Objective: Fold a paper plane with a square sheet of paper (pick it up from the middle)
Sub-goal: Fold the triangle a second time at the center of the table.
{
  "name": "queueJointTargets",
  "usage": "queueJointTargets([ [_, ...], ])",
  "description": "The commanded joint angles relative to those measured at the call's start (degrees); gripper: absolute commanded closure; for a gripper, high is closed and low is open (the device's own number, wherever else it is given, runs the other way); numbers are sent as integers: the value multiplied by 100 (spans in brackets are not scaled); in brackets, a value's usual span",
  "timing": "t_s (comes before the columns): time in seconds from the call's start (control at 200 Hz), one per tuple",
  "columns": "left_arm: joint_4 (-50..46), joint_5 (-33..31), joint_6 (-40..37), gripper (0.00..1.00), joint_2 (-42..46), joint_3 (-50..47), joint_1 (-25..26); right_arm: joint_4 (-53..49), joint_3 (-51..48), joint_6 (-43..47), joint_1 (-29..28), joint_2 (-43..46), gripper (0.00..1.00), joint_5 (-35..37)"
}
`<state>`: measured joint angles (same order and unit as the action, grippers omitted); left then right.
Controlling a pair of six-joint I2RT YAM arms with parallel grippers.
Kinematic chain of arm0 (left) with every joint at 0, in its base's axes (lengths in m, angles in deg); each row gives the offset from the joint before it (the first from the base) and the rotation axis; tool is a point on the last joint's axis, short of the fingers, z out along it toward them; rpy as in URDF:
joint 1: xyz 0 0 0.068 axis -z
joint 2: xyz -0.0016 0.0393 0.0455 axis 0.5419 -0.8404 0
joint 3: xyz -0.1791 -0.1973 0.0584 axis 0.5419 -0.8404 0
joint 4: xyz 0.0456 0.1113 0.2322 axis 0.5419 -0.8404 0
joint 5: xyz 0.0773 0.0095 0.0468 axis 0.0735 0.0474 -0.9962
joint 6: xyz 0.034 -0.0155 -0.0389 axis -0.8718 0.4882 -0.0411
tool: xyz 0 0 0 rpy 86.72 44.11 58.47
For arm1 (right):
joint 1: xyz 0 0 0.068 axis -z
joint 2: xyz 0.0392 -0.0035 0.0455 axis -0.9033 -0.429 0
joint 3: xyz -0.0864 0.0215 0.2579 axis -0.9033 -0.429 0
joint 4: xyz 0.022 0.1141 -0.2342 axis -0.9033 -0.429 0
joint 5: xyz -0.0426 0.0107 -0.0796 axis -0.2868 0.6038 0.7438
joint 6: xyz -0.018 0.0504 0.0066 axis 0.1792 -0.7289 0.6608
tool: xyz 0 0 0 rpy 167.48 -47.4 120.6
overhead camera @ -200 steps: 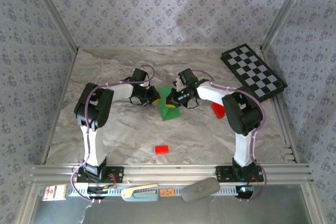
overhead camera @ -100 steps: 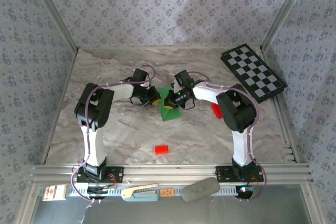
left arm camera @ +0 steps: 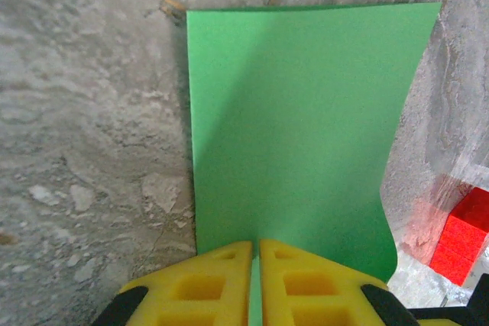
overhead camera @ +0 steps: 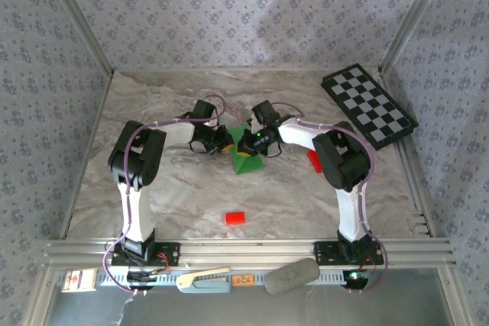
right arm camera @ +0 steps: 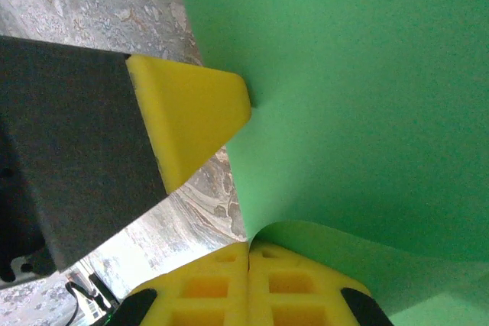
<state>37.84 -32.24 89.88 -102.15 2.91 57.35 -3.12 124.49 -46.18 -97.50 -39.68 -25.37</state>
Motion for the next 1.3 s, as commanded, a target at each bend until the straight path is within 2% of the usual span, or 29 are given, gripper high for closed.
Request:
queueJointTargets([
  [0.0, -236, -73, -42, 88, -194, -11, 68, -196, 174, 83, -50, -168, 100, -23],
  [1.294, -178, -64, -13, 88, -174, -74, 78, -257, 296, -4, -42, -387, 100, -26],
])
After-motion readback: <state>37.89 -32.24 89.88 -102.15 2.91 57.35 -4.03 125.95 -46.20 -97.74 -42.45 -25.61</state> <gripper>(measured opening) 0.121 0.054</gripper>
